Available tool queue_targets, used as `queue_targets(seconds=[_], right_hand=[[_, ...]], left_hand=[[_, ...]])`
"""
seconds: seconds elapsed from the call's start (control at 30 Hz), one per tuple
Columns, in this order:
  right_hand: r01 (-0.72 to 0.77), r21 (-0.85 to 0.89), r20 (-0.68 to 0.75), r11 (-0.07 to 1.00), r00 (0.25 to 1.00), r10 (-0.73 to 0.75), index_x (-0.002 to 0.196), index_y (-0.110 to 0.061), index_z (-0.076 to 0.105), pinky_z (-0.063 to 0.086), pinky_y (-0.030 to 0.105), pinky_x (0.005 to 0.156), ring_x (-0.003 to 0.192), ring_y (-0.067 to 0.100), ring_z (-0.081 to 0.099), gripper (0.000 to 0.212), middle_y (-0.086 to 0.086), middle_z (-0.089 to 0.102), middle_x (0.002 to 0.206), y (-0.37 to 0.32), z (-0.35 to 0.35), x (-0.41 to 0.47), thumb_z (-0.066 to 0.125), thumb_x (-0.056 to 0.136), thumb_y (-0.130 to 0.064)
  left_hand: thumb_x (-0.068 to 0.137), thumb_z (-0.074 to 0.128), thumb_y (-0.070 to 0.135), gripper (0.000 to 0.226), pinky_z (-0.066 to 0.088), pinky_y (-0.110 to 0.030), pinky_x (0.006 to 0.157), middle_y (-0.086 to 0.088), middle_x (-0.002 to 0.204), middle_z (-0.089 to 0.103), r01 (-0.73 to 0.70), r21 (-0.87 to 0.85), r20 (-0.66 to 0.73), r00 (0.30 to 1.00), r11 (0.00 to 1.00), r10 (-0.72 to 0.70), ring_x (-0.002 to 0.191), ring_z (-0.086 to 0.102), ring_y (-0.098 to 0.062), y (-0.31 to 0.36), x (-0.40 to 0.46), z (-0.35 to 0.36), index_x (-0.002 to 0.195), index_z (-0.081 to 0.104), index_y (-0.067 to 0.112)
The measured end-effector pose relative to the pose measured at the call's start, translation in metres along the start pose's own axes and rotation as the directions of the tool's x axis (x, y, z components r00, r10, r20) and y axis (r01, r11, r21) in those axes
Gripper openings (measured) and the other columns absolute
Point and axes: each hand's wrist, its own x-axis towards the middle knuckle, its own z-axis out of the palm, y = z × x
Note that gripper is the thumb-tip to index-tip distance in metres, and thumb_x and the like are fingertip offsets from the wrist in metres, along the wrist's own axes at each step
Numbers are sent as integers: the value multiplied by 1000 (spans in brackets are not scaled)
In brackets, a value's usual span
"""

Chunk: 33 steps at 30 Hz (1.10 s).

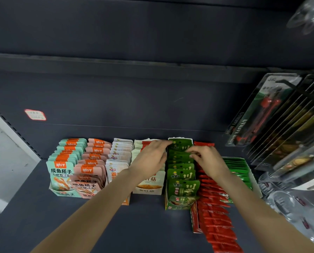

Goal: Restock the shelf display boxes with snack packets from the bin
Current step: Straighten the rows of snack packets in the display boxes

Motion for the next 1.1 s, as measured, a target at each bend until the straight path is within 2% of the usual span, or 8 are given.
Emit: queue_targets(seconds=[0.13,0.3,0.5,0.63,0.77,0.9,1.0,1.1], right_hand=[[-45,-50,-84,998,996,41,113,-23,68,52,32,84,96,18,67,25,-1,71,105,-2,4,-1,56,93,-13],[20,-55,-304,998,952,-35,110,-17,71,56,39,80,93,26,68,24,5,72,106,-5,10,-1,59,91,-8],[90,-103,-61,991,993,-96,133,-13,53,44,29,99,118,21,54,38,6,59,129,-2,6,1,50,95,-6],[88,-207,104,974,992,-68,145,-19,33,23,24,115,140,14,29,66,-4,29,153,-3,4,-6,42,88,13],[59,-105,105,993,993,-48,147,-20,28,7,14,113,143,8,19,70,-5,21,156,-6,-2,-12,38,87,15],[23,98,-58,995,998,-17,143,-18,40,11,10,109,140,8,28,49,-4,33,151,-8,-16,-29,44,96,-3],[27,113,52,993,998,-33,139,-23,45,20,13,106,135,9,36,44,-3,42,146,-10,-16,-41,51,96,-25],[21,90,179,996,983,-37,139,-26,45,20,22,109,137,9,31,53,-8,34,149,-12,-12,-50,56,89,-42]], left_hand=[[98,41,15,41,36,-34,102,-3,138,42,-50,147,-54,997,988,59,120,39,-20,-6,19,5,139,44,16],[96,43,11,46,35,-34,105,-4,139,42,-79,128,-95,991,989,92,121,40,-21,-12,16,5,142,39,15],[100,34,20,50,17,-34,117,2,156,19,-117,244,105,990,963,93,143,14,-14,-15,12,13,148,22,19],[101,29,28,53,10,-32,118,3,158,6,-114,339,178,982,934,56,146,2,-12,-14,13,14,150,11,20],[101,30,21,51,5,-28,119,0,158,9,-113,211,170,982,971,77,146,3,-12,-10,9,10,150,14,17],[102,30,17,46,13,-20,114,0,153,28,-30,-89,83,996,996,37,141,21,-12,0,-7,-2,147,26,17],[102,33,24,42,26,-27,112,0,146,39,-58,-110,97,993,992,69,135,33,-14,6,-19,-4,143,36,20],[98,38,39,47,29,-34,111,3,145,41,-146,-12,100,984,989,147,132,36,-14,9,-28,0,141,41,21]])
